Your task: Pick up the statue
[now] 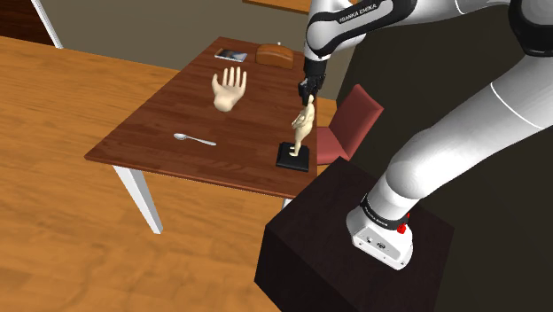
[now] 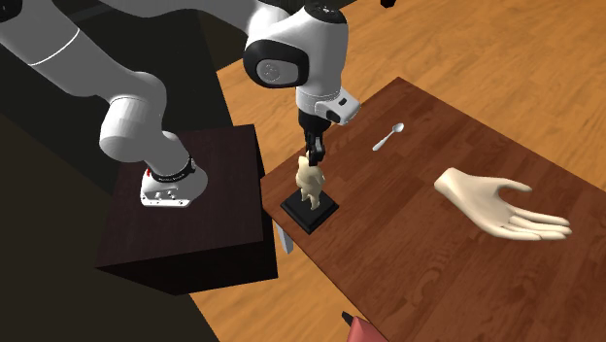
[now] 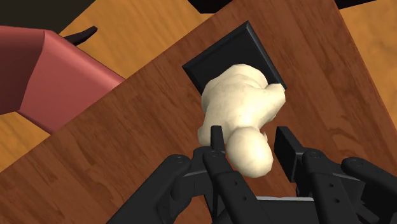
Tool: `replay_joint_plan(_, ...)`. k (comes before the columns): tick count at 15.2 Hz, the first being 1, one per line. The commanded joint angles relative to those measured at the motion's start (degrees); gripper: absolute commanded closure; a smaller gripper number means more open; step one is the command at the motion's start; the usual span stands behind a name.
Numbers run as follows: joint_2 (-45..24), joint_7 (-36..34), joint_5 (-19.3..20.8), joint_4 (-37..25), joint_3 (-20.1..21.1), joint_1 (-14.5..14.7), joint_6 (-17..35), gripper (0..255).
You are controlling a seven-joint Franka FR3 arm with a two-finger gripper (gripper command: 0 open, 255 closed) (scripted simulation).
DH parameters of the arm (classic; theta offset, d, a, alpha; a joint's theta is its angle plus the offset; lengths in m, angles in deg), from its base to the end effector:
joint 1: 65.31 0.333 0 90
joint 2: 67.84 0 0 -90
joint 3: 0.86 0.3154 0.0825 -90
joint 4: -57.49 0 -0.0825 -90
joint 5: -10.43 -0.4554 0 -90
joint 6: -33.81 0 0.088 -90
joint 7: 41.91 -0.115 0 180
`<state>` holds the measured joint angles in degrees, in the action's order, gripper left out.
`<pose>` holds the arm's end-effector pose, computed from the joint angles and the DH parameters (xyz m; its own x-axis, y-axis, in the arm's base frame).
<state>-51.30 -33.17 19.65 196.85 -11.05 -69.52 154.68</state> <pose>0.4840 -0.1309 0.3614 0.9986 -0.0074 -0.0521 -0.0034 -0.9970 0.0774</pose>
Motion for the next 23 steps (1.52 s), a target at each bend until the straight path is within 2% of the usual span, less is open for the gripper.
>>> replay_joint_plan(1,0.0,0.0,0.0,0.0,0.0,0.0,0.0,255)
replay_joint_plan(7,0.0,0.0,0.0,0.0,0.0,0.0,0.1,255)
replay_joint_plan(23,3.8,0.8,-0.5,-8.4,0.8,0.2,-12.2,255)
